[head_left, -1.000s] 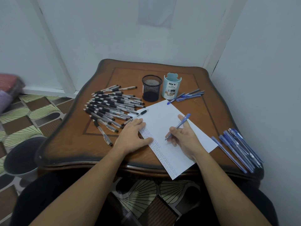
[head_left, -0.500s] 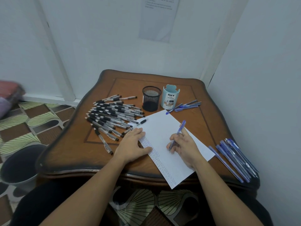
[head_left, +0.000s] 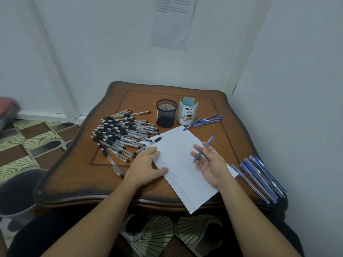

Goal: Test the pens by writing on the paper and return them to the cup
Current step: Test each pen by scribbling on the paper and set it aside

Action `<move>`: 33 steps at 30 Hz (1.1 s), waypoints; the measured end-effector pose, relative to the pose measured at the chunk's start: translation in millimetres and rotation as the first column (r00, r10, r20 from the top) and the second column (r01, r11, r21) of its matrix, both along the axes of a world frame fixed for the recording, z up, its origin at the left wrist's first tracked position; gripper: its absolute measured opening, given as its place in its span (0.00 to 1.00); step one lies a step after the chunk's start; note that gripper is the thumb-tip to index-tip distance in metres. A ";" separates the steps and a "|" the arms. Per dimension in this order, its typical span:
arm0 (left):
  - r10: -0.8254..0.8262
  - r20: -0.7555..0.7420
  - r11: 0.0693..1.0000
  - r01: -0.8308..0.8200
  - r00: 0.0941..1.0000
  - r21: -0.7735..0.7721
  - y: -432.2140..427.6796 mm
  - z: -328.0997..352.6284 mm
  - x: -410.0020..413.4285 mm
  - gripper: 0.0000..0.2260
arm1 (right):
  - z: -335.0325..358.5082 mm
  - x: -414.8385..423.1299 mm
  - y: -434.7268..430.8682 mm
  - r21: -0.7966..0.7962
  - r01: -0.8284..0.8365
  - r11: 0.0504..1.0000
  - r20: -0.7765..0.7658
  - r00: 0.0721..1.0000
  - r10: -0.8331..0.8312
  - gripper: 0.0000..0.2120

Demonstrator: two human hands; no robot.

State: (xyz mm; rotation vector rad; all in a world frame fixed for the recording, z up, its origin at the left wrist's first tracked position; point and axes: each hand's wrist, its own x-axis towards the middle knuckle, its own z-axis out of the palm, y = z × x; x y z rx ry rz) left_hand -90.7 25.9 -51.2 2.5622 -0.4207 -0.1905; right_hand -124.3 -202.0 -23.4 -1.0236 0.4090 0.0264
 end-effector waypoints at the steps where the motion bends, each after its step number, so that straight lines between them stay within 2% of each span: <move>1: 0.001 0.001 1.000 -0.001 1.000 -0.003 -0.1 -0.3 0.1 0.35 | 4.3 -0.5 -4.5 -0.014 0.015 1.000 -0.011 1.000 -0.015 0.10; 2: 0.003 0.002 1.000 -0.003 1.000 -0.003 -0.1 -0.7 0.2 0.35 | 8.7 -1.0 -9.9 -0.102 0.011 0.995 -0.022 1.000 -0.013 0.08; 3: 0.004 0.002 1.000 -0.004 1.000 0.000 -0.2 -0.9 0.1 0.35 | 13.1 -2.4 -16.6 -0.267 -0.020 0.964 -0.033 0.999 0.011 0.06; 4: 0.004 0.003 1.000 -0.004 1.000 0.005 -0.4 -1.2 0.3 0.35 | 16.5 -4.6 -24.3 -0.472 -0.063 0.879 -0.057 0.998 0.041 0.06; 6: 0.005 0.006 1.000 -0.005 1.000 0.009 -0.3 -2.2 0.9 0.35 | 21.4 -10.8 -42.0 -0.802 -0.132 0.583 -0.128 0.991 0.049 0.07; 7: 0.007 0.006 1.000 -0.007 1.000 0.007 -0.2 -2.5 1.1 0.35 | 23.6 -15.4 -52.0 -0.882 -0.152 0.445 -0.154 0.988 0.032 0.08; 11: 0.010 0.005 1.000 -0.010 1.000 0.001 -0.3 -2.4 1.4 0.35 | 32.0 -39.9 -94.1 -0.966 -0.226 0.124 -0.233 0.971 -0.050 0.10; 15: 0.012 0.004 1.000 -0.012 1.000 0.009 -1.8 -2.0 0.7 0.34 | 35.0 -58.7 -118.2 -0.912 -0.400 -0.086 -0.391 0.915 -0.102 0.10; 20: 0.013 0.009 1.000 -0.013 1.000 -0.002 -2.4 -0.1 -0.4 0.34 | 31.6 -63.6 -116.6 -0.883 -0.441 -0.159 -0.435 0.897 -0.075 0.13; 24: 0.014 0.010 1.000 -0.014 1.000 -0.010 -2.2 0.5 -1.4 0.34 | 32.9 -60.8 -110.0 -0.917 -0.375 -0.137 -0.372 0.927 -0.044 0.12; 28: 0.020 0.004 1.000 -0.019 1.000 -0.018 -1.2 0.4 0.0 0.34 | 36.1 -46.3 -100.5 -0.972 -0.236 -0.016 -0.236 0.972 0.009 0.16; 31: 0.018 0.002 0.999 -0.018 1.000 -0.029 -0.3 0.4 -0.2 0.34 | 32.3 -22.9 -83.2 -0.982 -0.123 0.141 -0.114 0.991 0.071 0.16; 33: 0.017 0.001 0.999 -0.017 1.000 -0.032 0.1 0.7 0.1 0.35 | 25.6 0.4 -70.9 -0.978 -0.111 0.178 -0.093 0.990 0.106 0.15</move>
